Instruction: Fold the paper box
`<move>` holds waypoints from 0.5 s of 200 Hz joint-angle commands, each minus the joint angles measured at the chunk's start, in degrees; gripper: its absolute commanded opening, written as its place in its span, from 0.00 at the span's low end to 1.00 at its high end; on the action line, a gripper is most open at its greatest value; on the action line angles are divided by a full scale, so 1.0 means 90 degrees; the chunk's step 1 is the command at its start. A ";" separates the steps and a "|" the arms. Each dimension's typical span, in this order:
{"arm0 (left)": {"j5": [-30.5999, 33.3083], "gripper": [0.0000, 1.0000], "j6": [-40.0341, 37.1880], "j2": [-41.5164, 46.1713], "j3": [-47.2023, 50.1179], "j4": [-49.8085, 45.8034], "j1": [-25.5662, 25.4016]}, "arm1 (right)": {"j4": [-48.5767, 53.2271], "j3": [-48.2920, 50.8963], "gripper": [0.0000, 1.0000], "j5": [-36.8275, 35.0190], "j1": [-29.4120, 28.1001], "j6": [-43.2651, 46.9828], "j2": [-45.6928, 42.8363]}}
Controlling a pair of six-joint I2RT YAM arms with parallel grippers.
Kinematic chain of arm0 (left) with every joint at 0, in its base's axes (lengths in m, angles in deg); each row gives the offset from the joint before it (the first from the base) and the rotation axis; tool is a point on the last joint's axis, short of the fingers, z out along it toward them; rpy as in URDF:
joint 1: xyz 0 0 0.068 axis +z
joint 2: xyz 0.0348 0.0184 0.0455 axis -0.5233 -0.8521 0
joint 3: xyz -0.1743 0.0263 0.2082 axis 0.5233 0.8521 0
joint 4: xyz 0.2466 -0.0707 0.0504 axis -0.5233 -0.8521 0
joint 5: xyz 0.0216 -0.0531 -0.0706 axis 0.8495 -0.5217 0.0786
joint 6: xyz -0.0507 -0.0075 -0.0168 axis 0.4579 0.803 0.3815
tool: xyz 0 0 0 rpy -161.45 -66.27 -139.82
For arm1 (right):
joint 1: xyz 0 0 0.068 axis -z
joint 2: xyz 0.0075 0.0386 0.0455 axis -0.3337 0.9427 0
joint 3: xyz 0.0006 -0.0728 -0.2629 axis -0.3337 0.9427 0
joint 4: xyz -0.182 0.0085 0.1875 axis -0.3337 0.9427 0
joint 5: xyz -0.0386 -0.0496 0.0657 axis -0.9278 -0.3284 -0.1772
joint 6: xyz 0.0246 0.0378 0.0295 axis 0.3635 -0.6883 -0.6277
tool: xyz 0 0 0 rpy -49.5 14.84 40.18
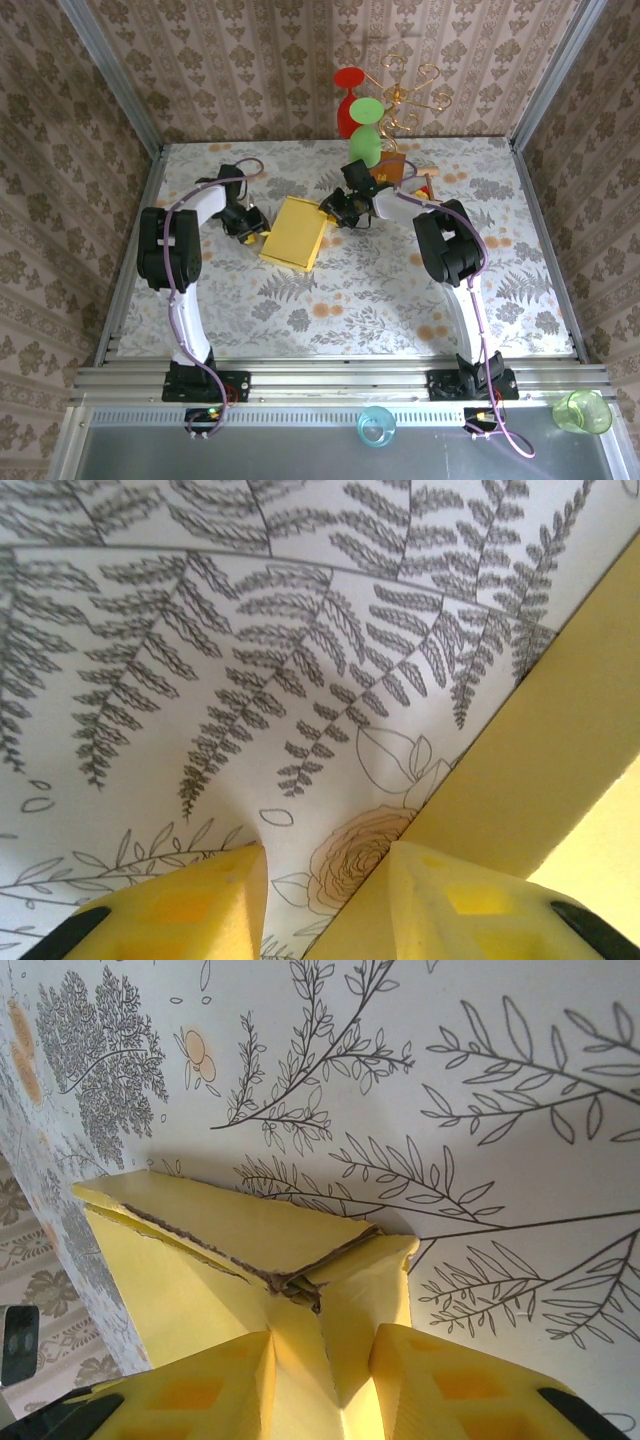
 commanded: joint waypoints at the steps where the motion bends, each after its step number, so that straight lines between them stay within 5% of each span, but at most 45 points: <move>1: -0.0812 0.38 -0.0196 -0.0141 -0.0196 0.0255 -0.0502 | 0.0197 -0.0009 0.29 0.1130 -0.0387 0.0145 0.0459; 29: -0.0828 0.38 -0.0133 -0.0124 -0.0150 0.0327 -0.0515 | -0.0048 0.0135 0.29 0.1229 -0.0356 0.0017 0.0425; 100: -0.0782 0.38 0.0424 0.0107 0.0175 0.0584 -0.0391 | -0.0123 0.0455 0.47 0.1147 -0.0240 0.0160 -0.0183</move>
